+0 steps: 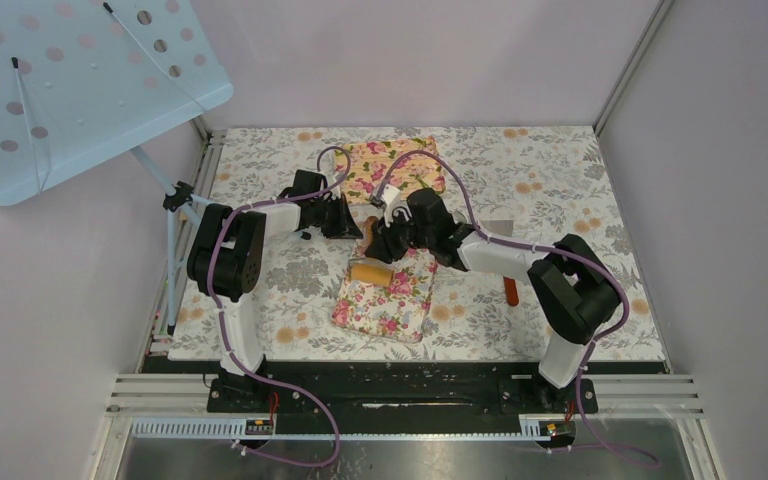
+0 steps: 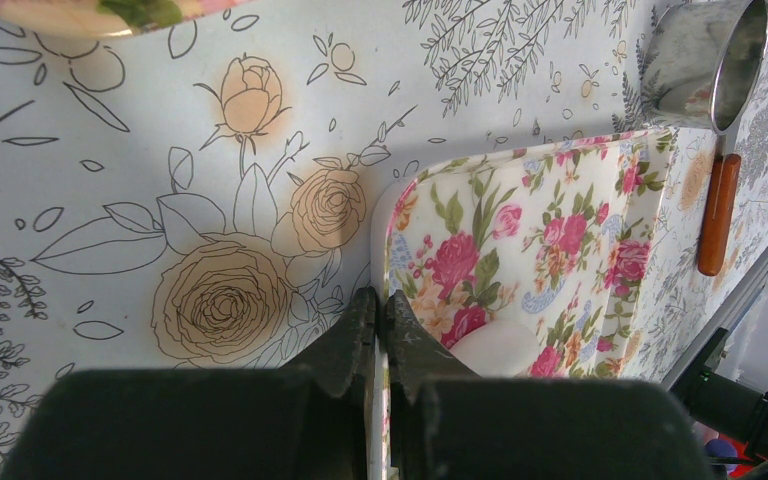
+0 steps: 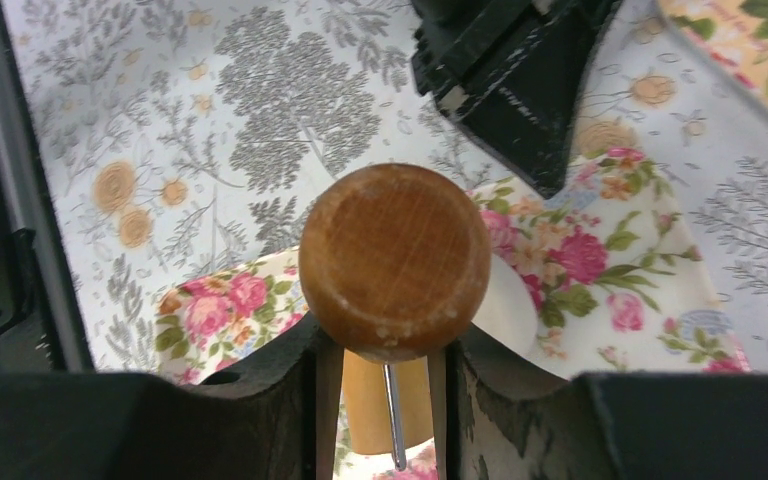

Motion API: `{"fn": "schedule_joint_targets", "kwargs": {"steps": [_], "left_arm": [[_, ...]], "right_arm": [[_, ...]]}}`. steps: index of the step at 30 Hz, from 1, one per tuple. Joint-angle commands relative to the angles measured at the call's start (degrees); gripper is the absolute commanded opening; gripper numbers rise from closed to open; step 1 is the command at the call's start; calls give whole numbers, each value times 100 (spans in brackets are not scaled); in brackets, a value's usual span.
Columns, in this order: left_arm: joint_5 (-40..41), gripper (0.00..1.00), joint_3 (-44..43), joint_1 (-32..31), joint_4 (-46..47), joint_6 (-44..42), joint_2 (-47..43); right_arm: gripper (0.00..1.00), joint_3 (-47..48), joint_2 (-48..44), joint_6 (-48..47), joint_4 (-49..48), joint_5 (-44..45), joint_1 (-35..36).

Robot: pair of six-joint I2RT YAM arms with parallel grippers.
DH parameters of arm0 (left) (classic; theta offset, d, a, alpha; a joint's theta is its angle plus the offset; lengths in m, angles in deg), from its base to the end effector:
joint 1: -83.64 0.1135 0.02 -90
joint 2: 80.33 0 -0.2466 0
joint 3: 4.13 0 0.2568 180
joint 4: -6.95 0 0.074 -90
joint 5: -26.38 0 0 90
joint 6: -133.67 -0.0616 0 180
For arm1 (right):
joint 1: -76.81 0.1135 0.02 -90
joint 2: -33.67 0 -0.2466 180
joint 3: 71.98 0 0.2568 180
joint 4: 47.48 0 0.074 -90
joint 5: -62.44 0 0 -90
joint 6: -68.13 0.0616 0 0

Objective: Roll out the dumpling wrappers from the dough

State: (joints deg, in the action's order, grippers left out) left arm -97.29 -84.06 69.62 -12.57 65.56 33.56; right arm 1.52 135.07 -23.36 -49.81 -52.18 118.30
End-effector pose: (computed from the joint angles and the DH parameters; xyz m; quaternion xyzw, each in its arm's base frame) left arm 0.3870 -0.1318 0.0949 0.0282 0.9130 -0.3541 0.2005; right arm 0.2923 0.2928 0.1790 -0.4086 0.7275 0.3476 0.4277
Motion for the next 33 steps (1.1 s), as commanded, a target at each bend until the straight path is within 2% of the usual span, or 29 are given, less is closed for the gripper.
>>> {"fn": "schedule_joint_targets", "kwargs": {"steps": [1,13,18,20,22,25,33], "left_arm": [[-155,0,25,-13,-322,-54,188],[-181,0,31,-6,-331,-58,197],[-196,0,31,8,-332,-47,200],[-194,0,29,5,-331,-45,197],[-193,0,15,5,-332,-44,209],[-186,0,23,8,-325,-40,213],[-153,0,21,1,-327,-36,210]], "right_arm": [[0,-460,292,-114,1024,-337,174],[0,-546,171,-180,1303,-583,231],[0,-3,-858,-499,2043,-1081,148],[0,200,-1420,-537,2082,-1117,46],[0,474,-1604,-515,2131,-1103,-131],[0,789,-1567,-384,2044,-940,-411],[0,774,-734,-31,833,-4,-494]]}}
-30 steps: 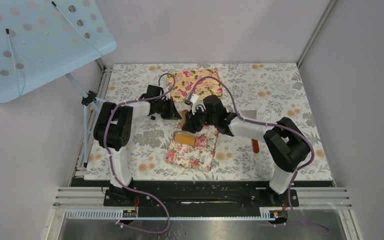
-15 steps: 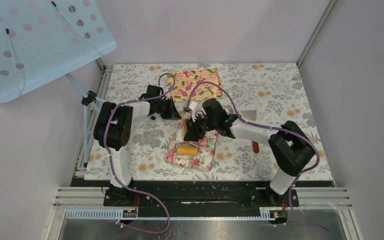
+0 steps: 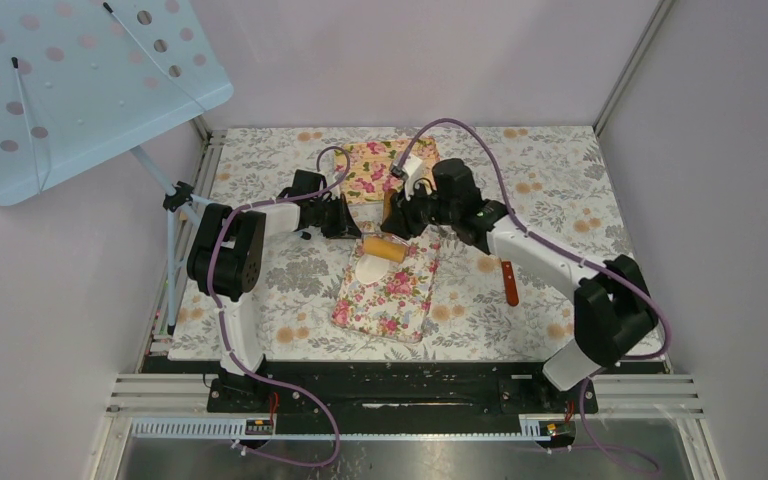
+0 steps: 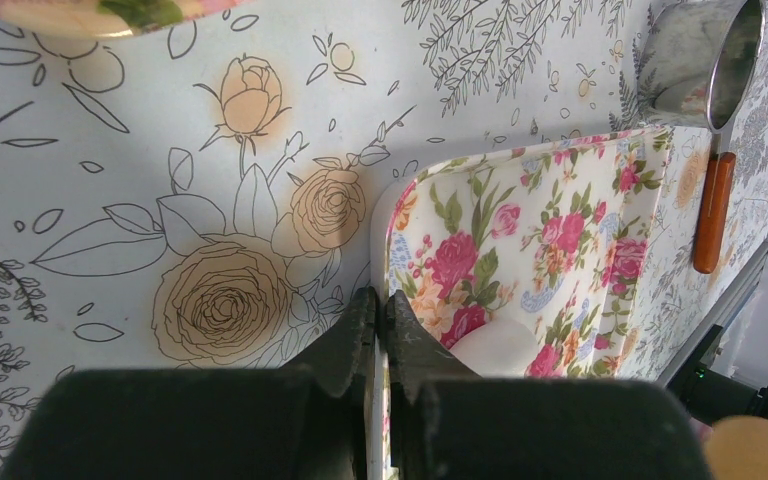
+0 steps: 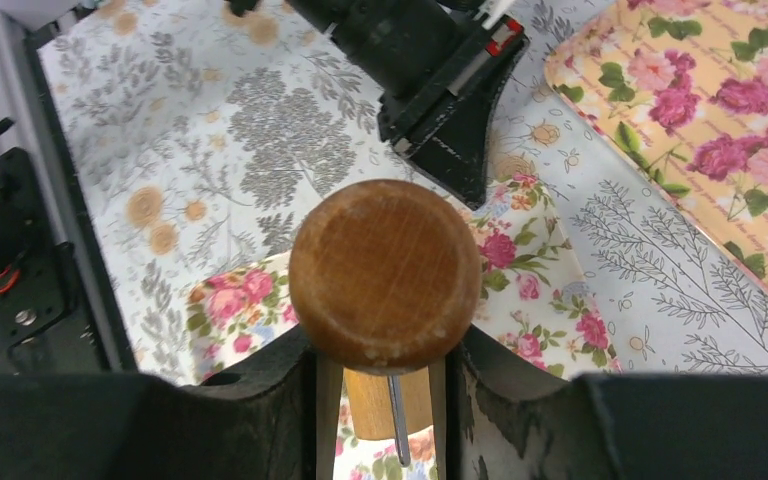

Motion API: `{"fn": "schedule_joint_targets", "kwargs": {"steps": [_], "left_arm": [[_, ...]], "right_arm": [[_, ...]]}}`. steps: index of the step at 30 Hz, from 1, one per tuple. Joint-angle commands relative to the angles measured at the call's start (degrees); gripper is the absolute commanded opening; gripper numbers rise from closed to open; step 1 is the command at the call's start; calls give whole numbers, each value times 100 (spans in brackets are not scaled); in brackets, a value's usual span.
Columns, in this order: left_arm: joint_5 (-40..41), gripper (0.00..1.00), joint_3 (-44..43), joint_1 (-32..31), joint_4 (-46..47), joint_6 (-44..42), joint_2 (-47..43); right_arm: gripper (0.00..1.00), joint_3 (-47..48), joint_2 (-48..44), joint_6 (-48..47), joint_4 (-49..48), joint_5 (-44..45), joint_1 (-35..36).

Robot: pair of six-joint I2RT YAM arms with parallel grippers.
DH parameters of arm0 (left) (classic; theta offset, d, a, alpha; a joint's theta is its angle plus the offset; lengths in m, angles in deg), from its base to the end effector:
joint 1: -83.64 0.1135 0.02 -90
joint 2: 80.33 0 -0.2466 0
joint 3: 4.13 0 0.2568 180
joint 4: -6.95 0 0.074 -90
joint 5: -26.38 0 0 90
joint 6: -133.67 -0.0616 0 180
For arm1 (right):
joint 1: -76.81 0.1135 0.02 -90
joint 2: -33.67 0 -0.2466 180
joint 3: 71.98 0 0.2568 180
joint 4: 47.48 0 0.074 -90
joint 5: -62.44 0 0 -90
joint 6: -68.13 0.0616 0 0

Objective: Roll out the dumpling wrappers from the dough

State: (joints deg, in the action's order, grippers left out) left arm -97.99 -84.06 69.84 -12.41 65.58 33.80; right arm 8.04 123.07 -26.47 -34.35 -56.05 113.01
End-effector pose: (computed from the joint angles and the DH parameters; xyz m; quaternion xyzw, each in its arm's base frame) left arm 0.3873 -0.1309 0.0938 0.0280 0.9117 -0.3587 0.1983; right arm 0.2967 0.2536 0.2692 -0.4090 0.7078 0.3435 0.4624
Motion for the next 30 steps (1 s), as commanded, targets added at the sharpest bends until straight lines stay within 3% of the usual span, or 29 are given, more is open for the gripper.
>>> {"fn": "schedule_joint_targets", "kwargs": {"steps": [1,11,20,30], "left_arm": [[-81,0,16,-18,-334,-38,186],[-92,0,20,-25,-337,-38,194],[-90,0,16,-26,-338,-38,190],[-85,0,23,-26,-338,-43,174]], "right_arm": [[0,148,585,350,-793,406,34],[0,126,1151,39,-725,482,52],[0,-928,1057,-30,-804,453,244],[0,-1271,1139,-19,-454,361,383]]}}
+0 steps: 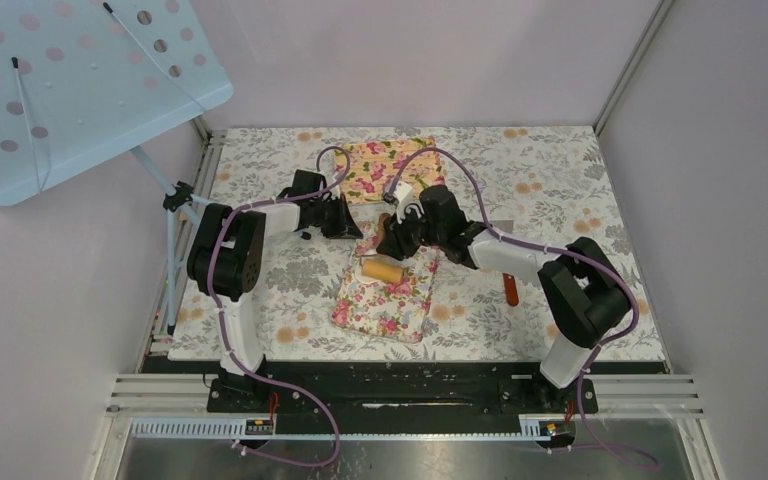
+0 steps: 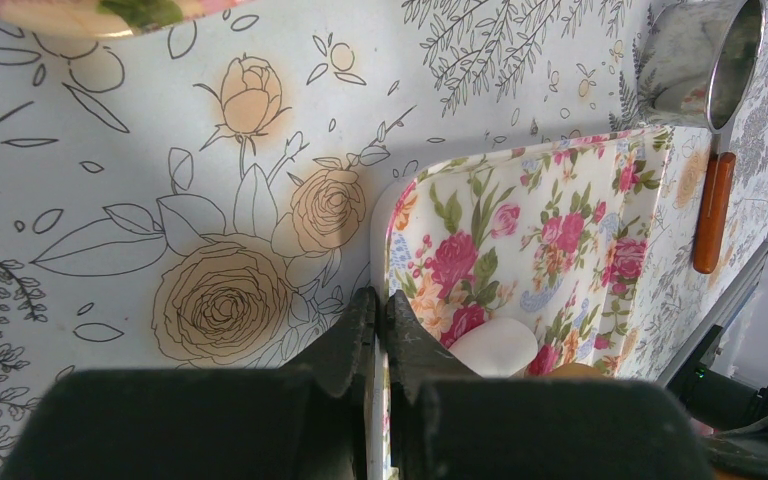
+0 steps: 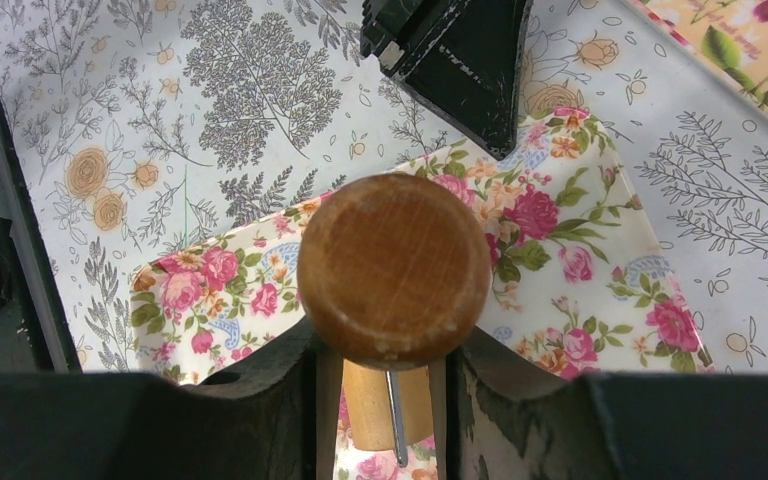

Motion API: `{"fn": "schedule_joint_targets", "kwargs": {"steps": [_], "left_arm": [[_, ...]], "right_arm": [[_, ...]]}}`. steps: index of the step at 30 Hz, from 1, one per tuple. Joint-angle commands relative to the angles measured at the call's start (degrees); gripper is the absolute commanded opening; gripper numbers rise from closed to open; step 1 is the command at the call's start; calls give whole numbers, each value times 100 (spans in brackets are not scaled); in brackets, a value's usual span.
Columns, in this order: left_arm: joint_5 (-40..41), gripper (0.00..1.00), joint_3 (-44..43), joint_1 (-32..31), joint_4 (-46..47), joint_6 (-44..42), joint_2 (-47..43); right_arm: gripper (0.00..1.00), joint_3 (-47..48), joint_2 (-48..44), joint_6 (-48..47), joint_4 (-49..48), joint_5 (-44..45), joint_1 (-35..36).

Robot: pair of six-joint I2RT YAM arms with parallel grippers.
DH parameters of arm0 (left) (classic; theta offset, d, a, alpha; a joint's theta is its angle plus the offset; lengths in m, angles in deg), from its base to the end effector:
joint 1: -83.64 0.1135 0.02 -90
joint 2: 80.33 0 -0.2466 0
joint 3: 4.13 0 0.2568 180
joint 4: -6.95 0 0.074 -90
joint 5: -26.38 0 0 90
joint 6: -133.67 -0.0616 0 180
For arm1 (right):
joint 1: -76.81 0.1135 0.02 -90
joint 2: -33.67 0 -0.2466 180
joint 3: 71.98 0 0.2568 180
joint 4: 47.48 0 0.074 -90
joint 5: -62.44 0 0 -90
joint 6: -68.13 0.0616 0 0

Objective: Roll out the dumpling wrappers from the dough

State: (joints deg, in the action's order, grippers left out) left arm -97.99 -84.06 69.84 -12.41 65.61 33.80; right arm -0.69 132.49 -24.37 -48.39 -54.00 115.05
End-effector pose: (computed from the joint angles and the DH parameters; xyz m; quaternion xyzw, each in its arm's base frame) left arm 0.3873 -0.1309 0.0938 0.0277 0.9117 -0.3588 0.1982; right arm 0.2980 0.2697 0.1806 -0.4010 0.7347 0.3421 0.4270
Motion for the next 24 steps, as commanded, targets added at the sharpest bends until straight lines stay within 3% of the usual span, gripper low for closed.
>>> {"fn": "schedule_joint_targets", "kwargs": {"steps": [1,24], "left_arm": [[-82,0,30,-26,-338,-41,173],[-94,0,23,-23,-345,-40,182]], "right_arm": [[0,-425,186,-220,957,142,198],[0,-642,-113,-1097,1407,356,746]]}}
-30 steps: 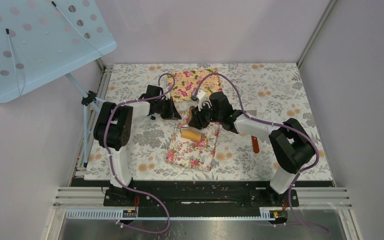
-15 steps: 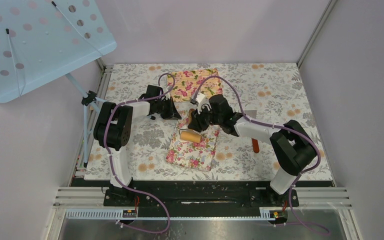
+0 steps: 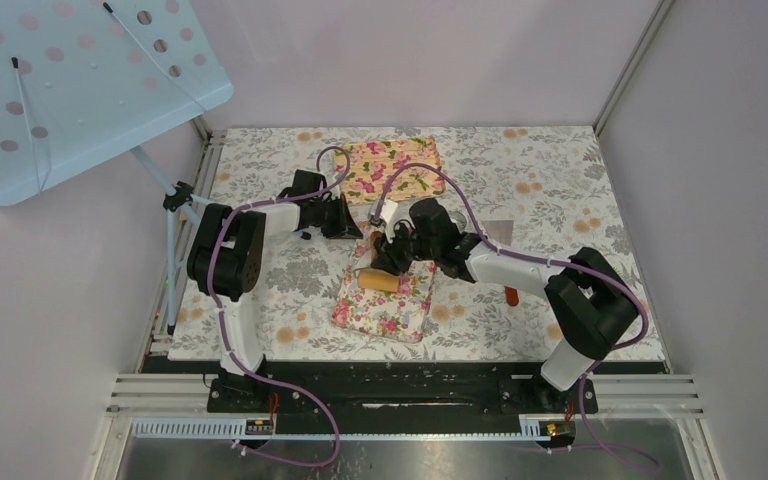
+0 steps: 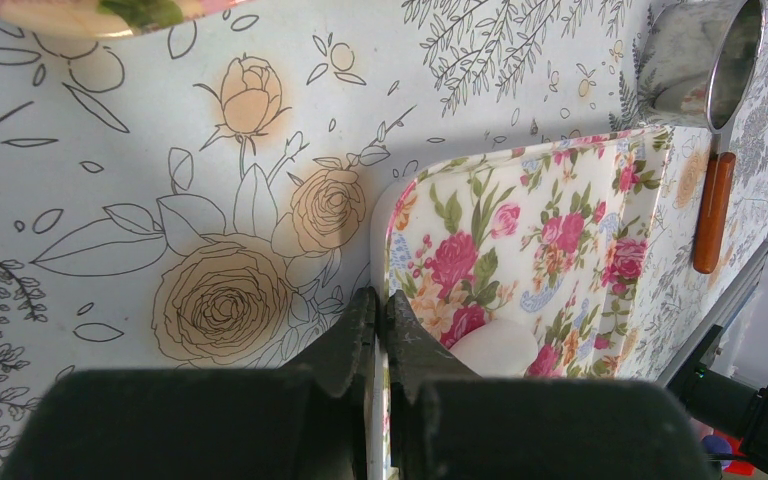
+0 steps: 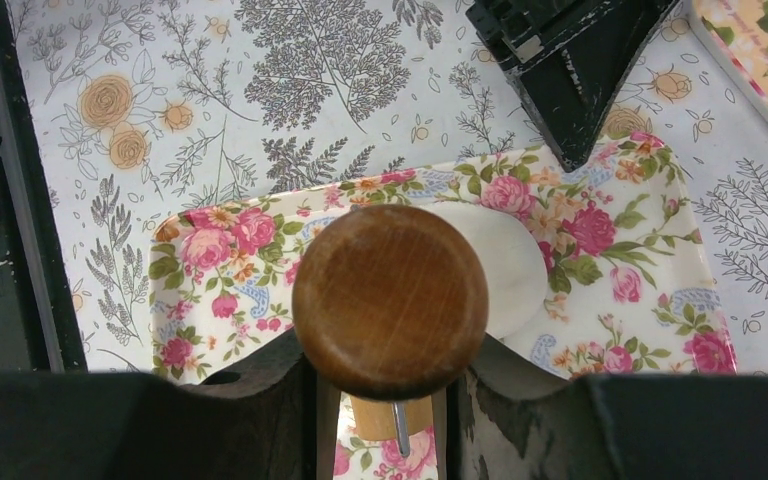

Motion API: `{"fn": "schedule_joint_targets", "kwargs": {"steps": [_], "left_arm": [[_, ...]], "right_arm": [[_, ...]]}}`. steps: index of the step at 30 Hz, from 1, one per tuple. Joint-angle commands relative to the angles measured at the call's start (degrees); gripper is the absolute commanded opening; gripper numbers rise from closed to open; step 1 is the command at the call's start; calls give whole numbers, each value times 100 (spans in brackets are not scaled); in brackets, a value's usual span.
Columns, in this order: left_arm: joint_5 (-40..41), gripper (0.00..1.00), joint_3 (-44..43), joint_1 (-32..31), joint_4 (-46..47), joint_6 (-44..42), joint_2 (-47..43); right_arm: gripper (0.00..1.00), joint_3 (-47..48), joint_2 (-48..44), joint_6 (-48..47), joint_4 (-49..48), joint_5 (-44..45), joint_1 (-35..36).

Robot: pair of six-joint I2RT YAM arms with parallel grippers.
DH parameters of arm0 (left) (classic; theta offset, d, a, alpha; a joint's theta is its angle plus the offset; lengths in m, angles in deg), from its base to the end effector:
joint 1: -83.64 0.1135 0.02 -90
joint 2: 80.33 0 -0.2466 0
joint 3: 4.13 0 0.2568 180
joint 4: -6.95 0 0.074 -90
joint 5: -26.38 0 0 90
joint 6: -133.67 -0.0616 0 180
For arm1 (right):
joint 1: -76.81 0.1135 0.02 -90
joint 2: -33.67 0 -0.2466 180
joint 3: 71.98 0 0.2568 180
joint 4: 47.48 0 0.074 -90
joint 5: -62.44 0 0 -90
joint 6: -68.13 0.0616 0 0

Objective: Roll out the dumpling wrappers from the dough

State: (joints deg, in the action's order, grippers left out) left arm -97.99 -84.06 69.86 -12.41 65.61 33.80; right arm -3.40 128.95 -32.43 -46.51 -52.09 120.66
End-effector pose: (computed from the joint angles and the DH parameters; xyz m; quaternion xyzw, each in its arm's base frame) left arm 0.3874 -0.1308 0.0938 0.0276 0.9117 -0.3587 0.1982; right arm 0.2616 0.2867 0.1833 -0.4800 0.6934 0.3190 0.4324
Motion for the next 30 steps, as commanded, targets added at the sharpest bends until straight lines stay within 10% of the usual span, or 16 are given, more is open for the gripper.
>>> {"fn": "schedule_joint_targets", "kwargs": {"steps": [1,19,30], "left_arm": [[-98,0,18,-27,-342,-40,184],[-113,0,17,-19,-351,-44,179],[-107,0,-13,-18,-354,-31,216]], "right_arm": [[0,-381,230,-298,1218,156,195],[0,-373,-446,-268,1790,-439,261],[0,1446,-1168,-181,2101,-280,-614]]}}
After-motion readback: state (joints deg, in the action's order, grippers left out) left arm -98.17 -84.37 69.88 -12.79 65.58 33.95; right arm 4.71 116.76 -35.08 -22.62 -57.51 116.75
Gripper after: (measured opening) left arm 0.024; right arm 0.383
